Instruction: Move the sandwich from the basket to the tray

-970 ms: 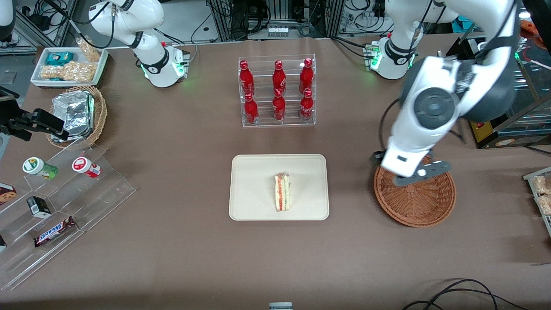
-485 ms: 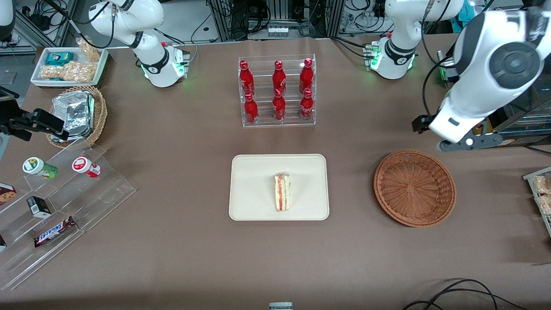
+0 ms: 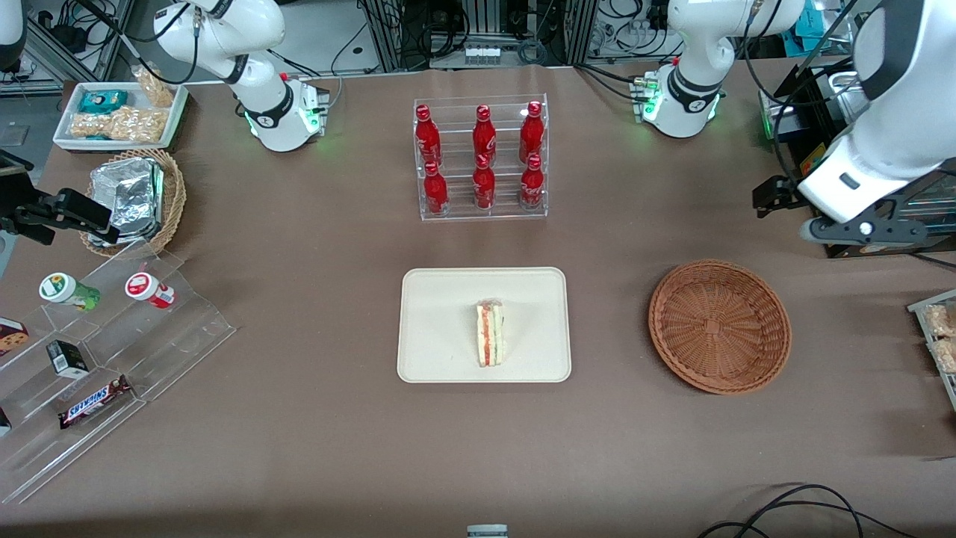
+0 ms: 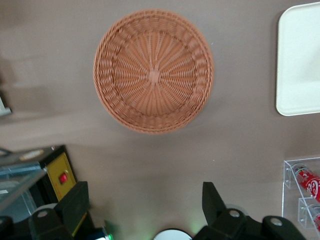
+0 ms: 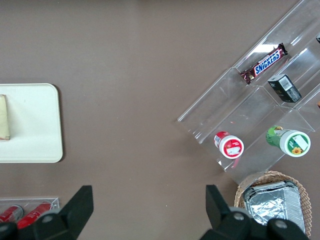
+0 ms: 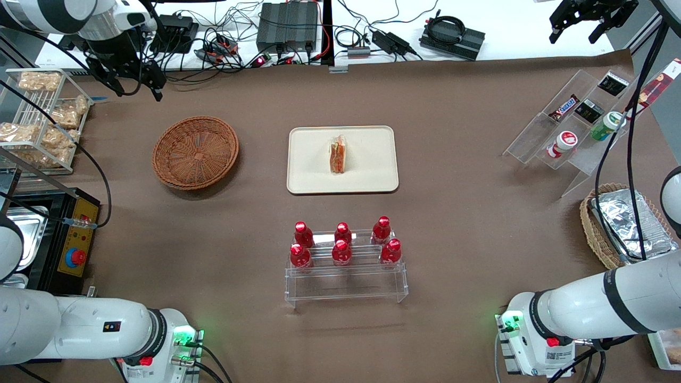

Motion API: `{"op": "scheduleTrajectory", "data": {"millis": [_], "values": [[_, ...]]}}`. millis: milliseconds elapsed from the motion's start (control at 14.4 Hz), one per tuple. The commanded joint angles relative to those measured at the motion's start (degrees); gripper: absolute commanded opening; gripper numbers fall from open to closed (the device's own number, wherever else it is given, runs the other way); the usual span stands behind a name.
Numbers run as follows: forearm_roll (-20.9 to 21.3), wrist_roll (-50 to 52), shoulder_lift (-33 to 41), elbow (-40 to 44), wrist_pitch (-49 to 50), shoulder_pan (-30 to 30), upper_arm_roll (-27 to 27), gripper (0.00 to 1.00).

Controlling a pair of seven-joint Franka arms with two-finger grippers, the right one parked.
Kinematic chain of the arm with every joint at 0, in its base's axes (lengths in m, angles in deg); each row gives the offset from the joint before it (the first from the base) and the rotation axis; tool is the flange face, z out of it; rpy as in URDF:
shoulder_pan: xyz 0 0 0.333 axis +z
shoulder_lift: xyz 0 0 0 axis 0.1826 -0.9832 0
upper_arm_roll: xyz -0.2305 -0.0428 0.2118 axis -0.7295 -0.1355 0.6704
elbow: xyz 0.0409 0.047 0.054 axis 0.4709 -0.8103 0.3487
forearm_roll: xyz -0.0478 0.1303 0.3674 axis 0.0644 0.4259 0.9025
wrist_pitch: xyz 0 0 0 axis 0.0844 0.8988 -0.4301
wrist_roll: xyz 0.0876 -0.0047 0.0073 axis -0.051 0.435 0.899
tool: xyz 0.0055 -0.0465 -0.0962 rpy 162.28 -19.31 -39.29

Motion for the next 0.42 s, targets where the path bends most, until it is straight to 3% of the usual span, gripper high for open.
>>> {"op": "scheduleTrajectory", "data": {"millis": [0,139,347], "values": [[-0.8,-7.04,0.31,3.05,0.9,1.09,0.87,1.0],[-0.97,-7.5,-0.04,4.72,0.73,1.18,1.93,1.0],[-4.48,-7.5,-0.39,5.08,0.38,1.27,3.95,1.0]]}}
